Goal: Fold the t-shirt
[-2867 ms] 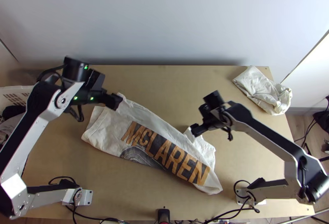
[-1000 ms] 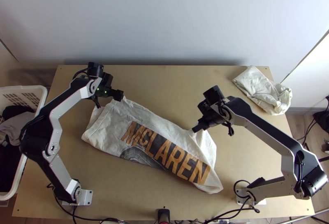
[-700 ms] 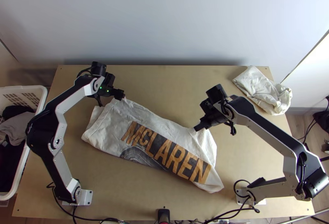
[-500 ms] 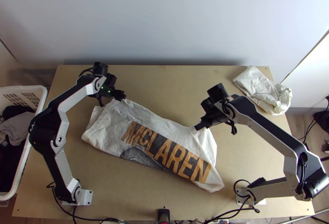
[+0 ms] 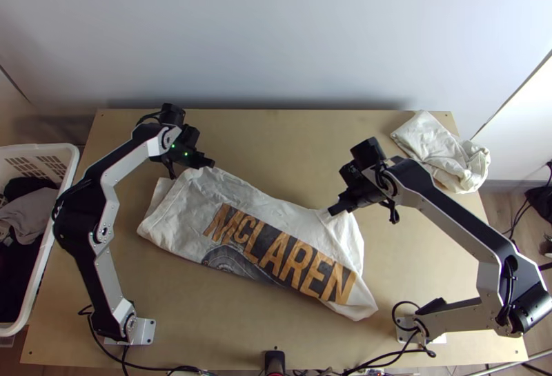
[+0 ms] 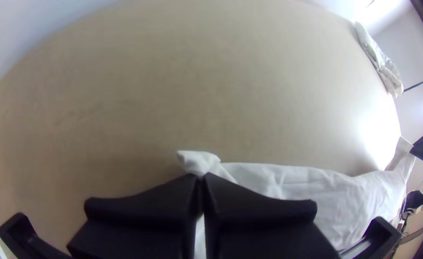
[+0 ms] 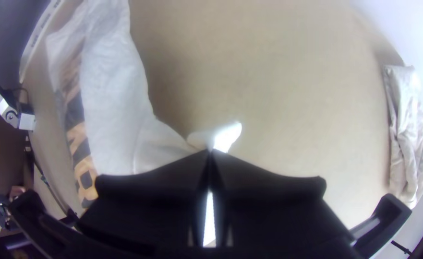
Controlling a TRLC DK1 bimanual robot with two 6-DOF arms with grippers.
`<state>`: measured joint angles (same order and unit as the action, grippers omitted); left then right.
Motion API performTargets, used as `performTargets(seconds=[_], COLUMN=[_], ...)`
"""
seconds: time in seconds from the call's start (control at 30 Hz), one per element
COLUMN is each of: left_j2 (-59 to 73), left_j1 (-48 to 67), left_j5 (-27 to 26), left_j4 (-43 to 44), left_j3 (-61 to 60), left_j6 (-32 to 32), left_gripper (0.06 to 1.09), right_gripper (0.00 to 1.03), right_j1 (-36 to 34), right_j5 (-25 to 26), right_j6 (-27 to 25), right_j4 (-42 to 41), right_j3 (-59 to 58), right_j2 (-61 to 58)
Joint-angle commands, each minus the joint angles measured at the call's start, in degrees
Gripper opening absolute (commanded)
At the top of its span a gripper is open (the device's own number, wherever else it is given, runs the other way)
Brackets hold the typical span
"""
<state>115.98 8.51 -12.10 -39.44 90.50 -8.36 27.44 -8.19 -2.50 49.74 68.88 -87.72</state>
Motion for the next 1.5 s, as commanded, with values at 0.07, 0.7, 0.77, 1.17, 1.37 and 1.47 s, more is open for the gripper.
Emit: performTargets(seconds=[0.07,0.7,0.77,1.17,1.37,1.47], left_j2=[-8.93,-34.16,-35.74,-45.06,-46.73,-48.13], left_j1=[-0.16,-7.99,-8.07,-5.70,-8.07,-8.07], left_j5=[-0.38,-0.21,-0.12,-0.03,4.63,6.91], left_j4=[-3.10,-3.80,-3.27,-0.37,7.36,11.93], left_j3=[3.72,17.69,17.87,18.84,19.01,19.10], left_j6=[1.33,3.44,3.44,-0.34,2.82,3.53], left_gripper=[0.09,0.09,0.09,0.09,0.09,0.09], right_gripper=[0.03,0.03,0.03,0.03,0.03,0.03], right_j1=[-3.54,-10.83,-10.65,-8.11,-7.49,-6.35], right_j5=[0.10,8.80,10.29,19.00,21.19,22.95], right_j6=[-0.93,-5.85,-6.20,-13.05,-15.95,-17.80], right_j4=[0.10,-0.43,-2.54,-17.83,-28.29,-33.12], right_j3=[4.15,23.84,24.63,29.20,29.91,30.61], right_j2=[1.24,9.94,11.08,16.88,17.15,17.41])
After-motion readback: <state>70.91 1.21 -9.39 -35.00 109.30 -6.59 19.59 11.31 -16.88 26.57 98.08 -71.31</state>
